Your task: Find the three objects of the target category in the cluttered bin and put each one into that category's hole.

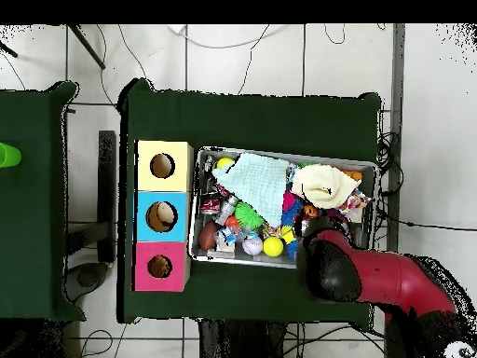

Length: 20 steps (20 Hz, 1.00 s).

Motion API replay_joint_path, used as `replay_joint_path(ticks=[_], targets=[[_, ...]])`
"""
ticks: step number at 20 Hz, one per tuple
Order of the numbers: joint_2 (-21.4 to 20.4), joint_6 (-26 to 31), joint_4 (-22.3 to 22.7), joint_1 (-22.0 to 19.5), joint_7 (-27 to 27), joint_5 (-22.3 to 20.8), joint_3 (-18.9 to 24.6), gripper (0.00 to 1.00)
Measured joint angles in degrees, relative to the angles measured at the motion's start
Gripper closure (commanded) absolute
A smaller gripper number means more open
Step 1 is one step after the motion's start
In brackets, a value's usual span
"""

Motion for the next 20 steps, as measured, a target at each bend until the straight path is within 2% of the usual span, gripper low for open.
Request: replay_joint_path(ticks=[7,20], targets=[[1.82,-3.87,1.43,1.53,0.00,-1.50,-2.38,0.00],[9.14,-12.94,1.38,3.22,0.00,-2.15,-7.46,0.00]])
